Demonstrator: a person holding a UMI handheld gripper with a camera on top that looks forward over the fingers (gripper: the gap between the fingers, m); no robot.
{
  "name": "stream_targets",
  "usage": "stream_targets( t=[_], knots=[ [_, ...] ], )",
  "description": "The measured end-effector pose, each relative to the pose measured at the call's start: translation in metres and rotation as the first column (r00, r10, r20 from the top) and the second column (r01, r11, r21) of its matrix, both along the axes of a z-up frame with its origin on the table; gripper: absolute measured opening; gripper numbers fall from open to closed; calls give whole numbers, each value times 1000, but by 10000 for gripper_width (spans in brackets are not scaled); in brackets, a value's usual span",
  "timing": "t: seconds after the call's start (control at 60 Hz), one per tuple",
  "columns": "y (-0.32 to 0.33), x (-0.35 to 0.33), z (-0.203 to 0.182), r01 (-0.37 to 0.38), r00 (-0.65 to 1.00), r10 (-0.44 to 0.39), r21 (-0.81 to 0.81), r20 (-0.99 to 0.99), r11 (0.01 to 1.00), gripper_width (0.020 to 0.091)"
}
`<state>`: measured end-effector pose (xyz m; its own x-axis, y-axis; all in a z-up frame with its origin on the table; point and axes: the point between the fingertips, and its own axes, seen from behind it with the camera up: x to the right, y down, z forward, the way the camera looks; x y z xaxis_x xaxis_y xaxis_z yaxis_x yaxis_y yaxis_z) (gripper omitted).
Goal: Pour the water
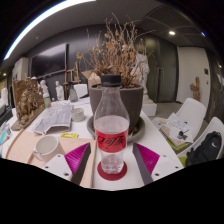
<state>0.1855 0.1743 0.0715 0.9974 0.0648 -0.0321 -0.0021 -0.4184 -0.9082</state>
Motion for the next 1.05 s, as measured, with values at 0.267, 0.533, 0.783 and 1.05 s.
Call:
stream_targets(
  t=[0.267, 0.533, 0.783, 1.05],
  knots=[
    [-99, -28, 62, 83, 991, -79, -36, 111, 996, 856],
    [-249, -108, 110, 116, 985, -101, -105, 139, 988, 859],
    [-329, -149, 122, 124, 989, -112, -140, 92, 982, 860],
    [-355, -142, 113, 118, 987, -97, -166, 131, 979, 855]
  ],
)
